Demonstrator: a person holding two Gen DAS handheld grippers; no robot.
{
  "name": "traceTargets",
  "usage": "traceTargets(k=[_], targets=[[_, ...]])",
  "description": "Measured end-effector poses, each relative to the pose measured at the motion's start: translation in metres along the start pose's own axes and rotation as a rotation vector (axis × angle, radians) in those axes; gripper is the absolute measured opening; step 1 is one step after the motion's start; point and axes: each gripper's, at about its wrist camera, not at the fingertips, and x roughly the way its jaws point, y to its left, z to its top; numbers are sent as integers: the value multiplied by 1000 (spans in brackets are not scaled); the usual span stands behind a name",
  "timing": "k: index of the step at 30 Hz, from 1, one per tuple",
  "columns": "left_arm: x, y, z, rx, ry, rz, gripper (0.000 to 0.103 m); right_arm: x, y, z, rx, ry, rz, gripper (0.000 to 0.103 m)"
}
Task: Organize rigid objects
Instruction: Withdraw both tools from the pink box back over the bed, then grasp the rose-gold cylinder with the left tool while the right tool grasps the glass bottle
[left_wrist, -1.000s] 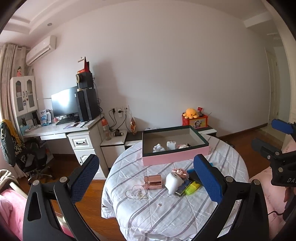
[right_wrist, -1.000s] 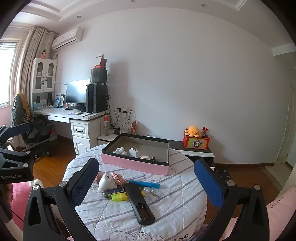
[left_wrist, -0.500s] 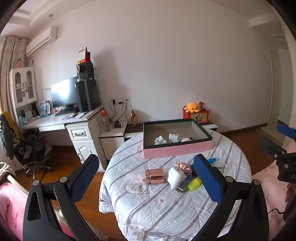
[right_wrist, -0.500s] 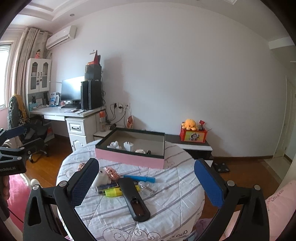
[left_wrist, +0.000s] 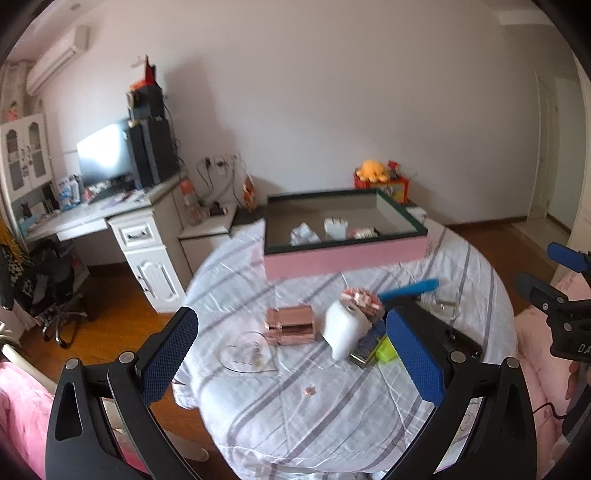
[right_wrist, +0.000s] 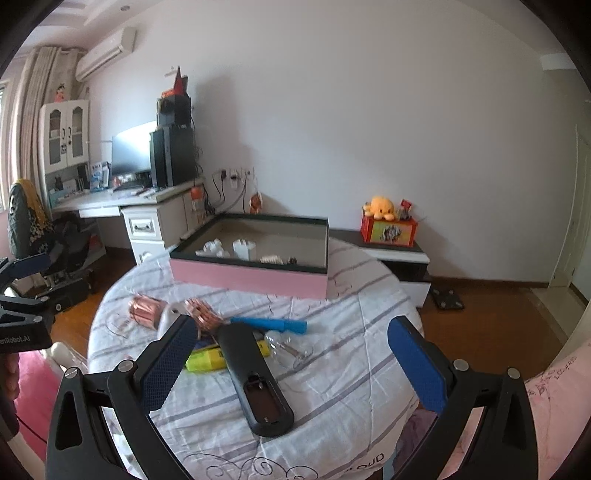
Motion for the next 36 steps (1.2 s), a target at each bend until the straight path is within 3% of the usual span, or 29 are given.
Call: traceTargets(k=[8, 17, 29, 30, 33, 36], targets=[[55, -15, -12, 30, 113, -23, 103, 40, -11, -14, 19, 98, -5, 103], [102, 14, -18, -40, 200, 19, 103, 76, 3, -15, -9, 157, 55, 103], [153, 30, -29, -60, 268, 9, 102, 112, -10, -21, 19, 229, 34, 103], [157, 30, -30, -52, 273, 3, 97, 115, -13, -22, 25, 241, 36, 103], [169, 30, -35, -37, 313, -18, 68, 123, -18, -24, 41, 259, 43, 103], [165, 26, -36, -9, 289, -23, 55, 132, -22, -27, 45, 284, 44, 103]])
